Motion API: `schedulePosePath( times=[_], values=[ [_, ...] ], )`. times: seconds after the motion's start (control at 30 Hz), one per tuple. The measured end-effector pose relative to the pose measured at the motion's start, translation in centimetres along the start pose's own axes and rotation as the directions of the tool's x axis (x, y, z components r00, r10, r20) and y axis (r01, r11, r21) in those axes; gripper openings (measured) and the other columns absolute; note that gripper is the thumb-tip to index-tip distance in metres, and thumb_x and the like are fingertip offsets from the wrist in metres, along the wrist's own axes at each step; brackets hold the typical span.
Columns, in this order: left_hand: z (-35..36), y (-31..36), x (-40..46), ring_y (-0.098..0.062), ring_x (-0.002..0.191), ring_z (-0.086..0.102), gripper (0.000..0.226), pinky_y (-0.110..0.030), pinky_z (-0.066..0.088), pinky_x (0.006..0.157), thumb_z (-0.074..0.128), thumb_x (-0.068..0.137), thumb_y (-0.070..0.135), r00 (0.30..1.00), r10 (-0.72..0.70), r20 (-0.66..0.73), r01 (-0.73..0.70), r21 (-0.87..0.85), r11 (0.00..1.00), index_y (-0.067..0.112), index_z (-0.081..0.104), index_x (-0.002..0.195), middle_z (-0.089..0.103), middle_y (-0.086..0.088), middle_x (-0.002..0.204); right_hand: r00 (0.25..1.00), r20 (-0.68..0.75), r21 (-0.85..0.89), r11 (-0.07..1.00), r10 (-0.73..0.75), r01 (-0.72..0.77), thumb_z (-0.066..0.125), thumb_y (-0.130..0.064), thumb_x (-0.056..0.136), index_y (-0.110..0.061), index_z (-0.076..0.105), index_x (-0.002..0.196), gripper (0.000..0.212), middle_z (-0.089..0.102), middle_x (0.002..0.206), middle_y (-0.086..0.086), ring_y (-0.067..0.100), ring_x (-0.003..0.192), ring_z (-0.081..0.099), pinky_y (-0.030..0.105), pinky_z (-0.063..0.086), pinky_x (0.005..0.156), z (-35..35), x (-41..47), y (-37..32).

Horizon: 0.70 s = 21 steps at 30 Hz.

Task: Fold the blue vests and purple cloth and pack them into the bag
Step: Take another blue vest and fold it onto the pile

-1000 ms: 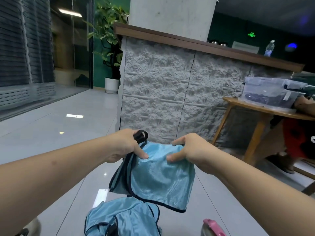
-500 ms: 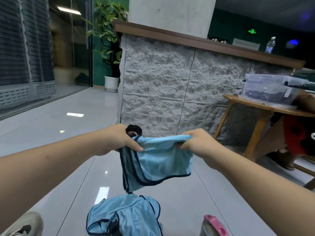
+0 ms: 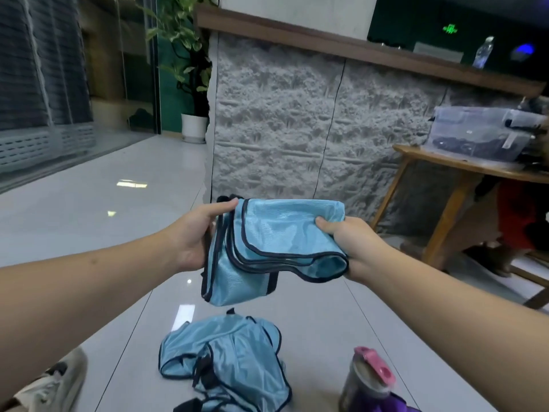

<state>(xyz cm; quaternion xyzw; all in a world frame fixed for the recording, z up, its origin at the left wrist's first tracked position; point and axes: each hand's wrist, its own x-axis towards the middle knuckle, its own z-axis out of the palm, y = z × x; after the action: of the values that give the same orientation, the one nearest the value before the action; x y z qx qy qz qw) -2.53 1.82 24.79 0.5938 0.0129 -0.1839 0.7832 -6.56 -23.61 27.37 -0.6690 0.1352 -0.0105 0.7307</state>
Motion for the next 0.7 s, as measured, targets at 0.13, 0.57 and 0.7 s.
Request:
schedulePosePath(
  times=[0.13,0.57,0.7],
  values=[
    [0.6,-3.3,0.2,-0.037,0.112,0.072,0.047,-0.051,0.056,0.1,0.072,0.092,0.014,0.99,-0.116,0.077,0.101,0.176,0.979,0.01,0.062,0.138,0.074,-0.017,0.121,0.996,-0.034,-0.062,0.994,0.084,-0.086,0.065,-0.007,0.101,0.003,0.065,0.116,0.018,0.079,0.1,0.02,0.036,0.084,0.079,0.05,0.065,0.073,-0.5,0.4,1.9],
    [2.2,-4.2,0.7,-0.037,0.11,0.071,0.108,-0.049,0.062,0.088,0.078,0.083,-0.007,0.982,0.168,-0.087,-0.136,0.29,0.947,0.063,0.03,0.15,0.051,-0.007,0.152,0.984,-0.088,-0.29,0.941,0.157,-0.176,0.078,0.011,0.082,-0.002,0.066,0.113,0.036,0.078,0.1,0.02,0.04,0.085,0.078,0.057,0.064,0.079,-1.0,-0.1,4.3],
    [4.0,-4.5,-0.2,-0.018,0.09,0.071,0.096,-0.028,0.062,0.068,0.077,0.088,0.0,0.888,0.439,-0.136,-0.31,0.526,0.792,0.049,0.03,0.155,0.046,0.006,0.148,0.991,-0.106,-0.33,0.938,0.077,-0.108,0.069,0.006,0.087,-0.005,0.066,0.108,0.023,0.077,0.101,0.018,0.038,0.09,0.076,0.057,0.063,0.085,0.3,-0.7,4.0]
  ],
)
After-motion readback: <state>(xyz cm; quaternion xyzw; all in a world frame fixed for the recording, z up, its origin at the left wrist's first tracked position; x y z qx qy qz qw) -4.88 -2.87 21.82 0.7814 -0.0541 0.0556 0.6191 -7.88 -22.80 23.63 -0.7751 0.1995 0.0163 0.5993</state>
